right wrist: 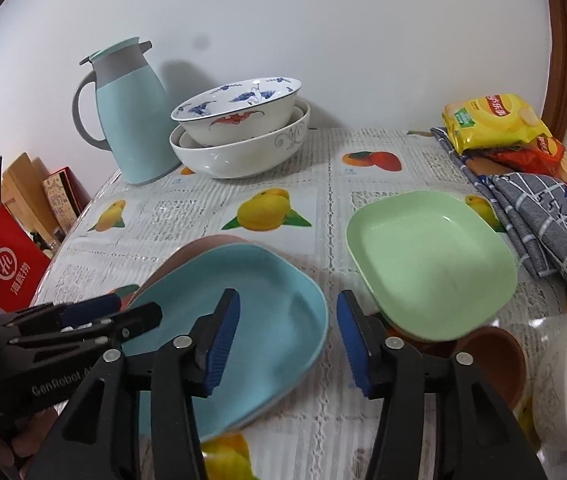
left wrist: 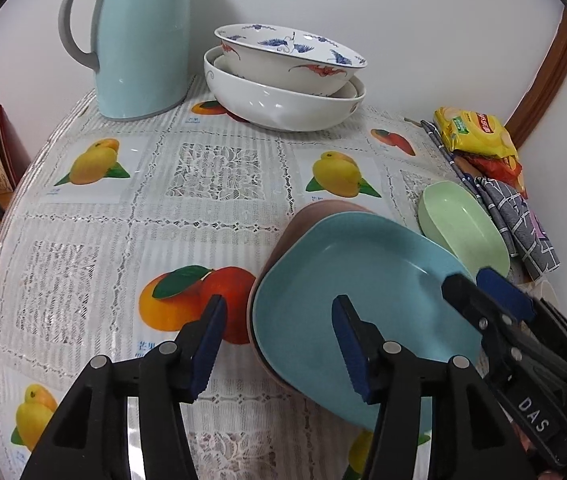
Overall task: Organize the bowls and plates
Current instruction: 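Lower the light-blue plate onto the pink plate and open the right gripper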
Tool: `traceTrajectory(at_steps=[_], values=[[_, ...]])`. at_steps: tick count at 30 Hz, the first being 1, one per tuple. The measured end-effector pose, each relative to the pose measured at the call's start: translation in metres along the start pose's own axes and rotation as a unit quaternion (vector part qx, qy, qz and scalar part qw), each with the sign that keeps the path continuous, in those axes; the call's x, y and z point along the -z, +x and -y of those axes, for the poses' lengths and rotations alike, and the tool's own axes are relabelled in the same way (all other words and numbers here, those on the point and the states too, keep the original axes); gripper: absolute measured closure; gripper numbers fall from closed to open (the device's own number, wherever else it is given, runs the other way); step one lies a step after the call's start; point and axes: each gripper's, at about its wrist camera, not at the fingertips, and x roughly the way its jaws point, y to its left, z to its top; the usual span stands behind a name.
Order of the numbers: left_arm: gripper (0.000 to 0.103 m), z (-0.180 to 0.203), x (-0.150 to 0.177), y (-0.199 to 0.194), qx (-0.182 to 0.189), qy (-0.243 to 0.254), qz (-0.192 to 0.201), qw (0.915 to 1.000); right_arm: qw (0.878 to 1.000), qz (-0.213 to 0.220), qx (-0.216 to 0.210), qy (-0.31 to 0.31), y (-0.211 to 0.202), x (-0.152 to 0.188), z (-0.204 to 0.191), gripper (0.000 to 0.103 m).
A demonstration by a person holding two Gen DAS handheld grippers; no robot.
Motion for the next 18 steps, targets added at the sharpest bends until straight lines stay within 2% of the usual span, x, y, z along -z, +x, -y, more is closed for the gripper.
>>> traceTrajectory(at_steps=[6, 8, 9, 10, 18], values=[[0.047, -0.005, 0.005, -0.011, -0.007, -0.007, 0.003, 0.9999, 1.0, -0.015, -0.017, 0.007, -0.017, 0.018, 0.004, 0.052], [0.047, -0.006, 0.006, -0.013, -0.006, -0.009, 0.002, 0.9999, 1.0, -0.009, -0.016, -0.003, -0.019, 0.022, 0.001, 0.06], [0.047, -0.006, 0.007, -0.014, -0.007, -0.01, 0.001, 0.9999, 1.0, -0.009, -0.014, -0.008, -0.019, 0.023, 0.0, 0.074], [0.047, -0.005, 0.008, -0.015, -0.007, -0.009, 0.0, 0.9999, 1.0, -0.01, -0.015, -0.01, -0.016, 0.024, -0.002, 0.079], [0.047, -0.001, 0.012, -0.024, -0.019, 0.002, 0.006, 0.9998, 1.0, -0.017, -0.008, 0.004, 0.004, 0.026, -0.002, 0.081]])
